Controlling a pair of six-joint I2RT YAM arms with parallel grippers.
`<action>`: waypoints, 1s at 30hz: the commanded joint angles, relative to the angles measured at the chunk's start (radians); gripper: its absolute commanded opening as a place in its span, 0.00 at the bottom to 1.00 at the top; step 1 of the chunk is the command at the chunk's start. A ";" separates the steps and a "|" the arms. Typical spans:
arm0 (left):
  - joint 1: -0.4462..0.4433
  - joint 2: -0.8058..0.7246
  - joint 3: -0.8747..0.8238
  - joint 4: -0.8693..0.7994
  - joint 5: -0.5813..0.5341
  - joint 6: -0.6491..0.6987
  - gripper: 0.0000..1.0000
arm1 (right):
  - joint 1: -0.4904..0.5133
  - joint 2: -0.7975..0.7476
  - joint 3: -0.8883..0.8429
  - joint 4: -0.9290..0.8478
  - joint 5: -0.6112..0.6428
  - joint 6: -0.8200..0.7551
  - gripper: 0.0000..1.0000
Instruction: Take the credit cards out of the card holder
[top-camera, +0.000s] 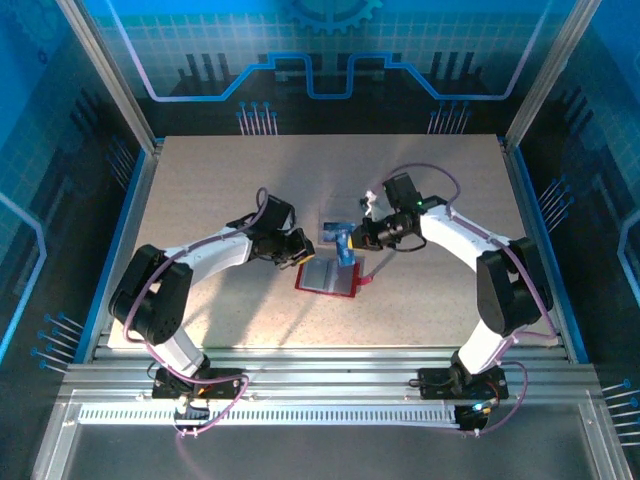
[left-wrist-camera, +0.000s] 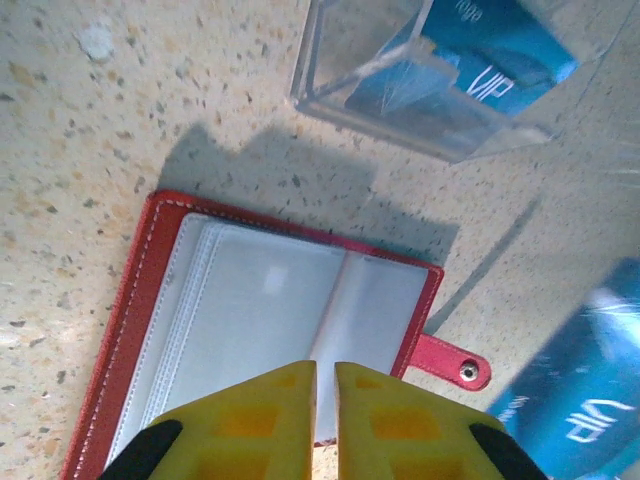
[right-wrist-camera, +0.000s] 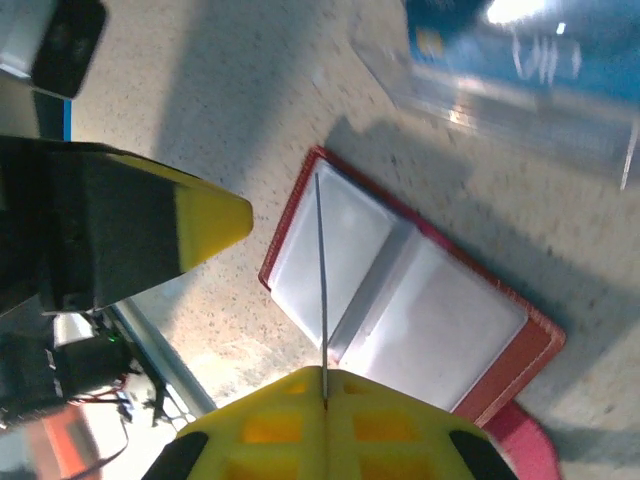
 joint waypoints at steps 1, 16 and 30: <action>0.021 -0.029 0.004 0.009 -0.023 -0.006 0.15 | -0.011 0.051 0.113 -0.148 0.067 -0.225 0.00; 0.088 -0.009 0.025 0.027 0.043 0.014 0.16 | 0.035 0.233 0.468 -0.396 0.258 -0.877 0.00; 0.124 -0.010 0.020 0.067 0.085 0.016 0.16 | 0.105 0.537 0.938 -0.743 0.427 -1.188 0.00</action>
